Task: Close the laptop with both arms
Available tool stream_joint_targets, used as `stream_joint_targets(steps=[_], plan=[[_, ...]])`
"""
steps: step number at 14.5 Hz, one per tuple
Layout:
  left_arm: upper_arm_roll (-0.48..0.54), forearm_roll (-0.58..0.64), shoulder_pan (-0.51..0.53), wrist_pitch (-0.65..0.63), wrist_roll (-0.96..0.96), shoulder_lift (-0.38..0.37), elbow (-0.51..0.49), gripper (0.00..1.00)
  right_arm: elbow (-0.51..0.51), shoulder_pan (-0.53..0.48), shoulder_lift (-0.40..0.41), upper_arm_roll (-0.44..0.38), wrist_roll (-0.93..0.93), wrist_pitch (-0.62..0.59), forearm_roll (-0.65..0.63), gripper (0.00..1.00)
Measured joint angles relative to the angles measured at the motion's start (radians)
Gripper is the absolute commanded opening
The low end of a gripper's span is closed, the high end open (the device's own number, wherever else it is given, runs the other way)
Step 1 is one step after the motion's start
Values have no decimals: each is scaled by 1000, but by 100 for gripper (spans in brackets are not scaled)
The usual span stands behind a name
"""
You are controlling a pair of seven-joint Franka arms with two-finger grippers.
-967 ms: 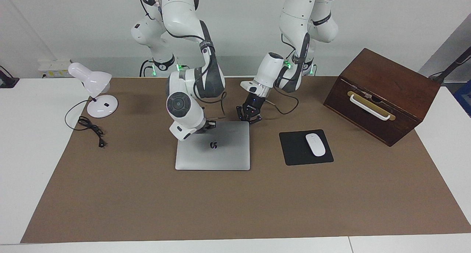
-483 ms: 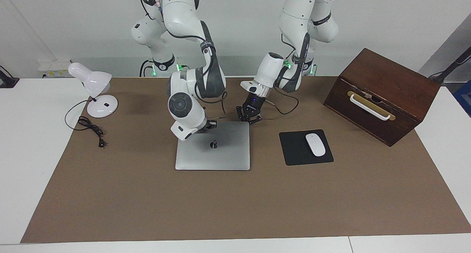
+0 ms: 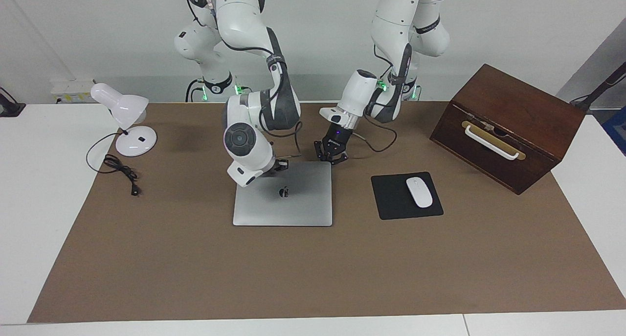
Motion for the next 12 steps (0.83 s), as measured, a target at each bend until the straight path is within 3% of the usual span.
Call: stream_joint_targets(steps=[12], plan=[[0,0,0,0,1,0,0,0,18,0,-34,-13,0,-38,0,0]])
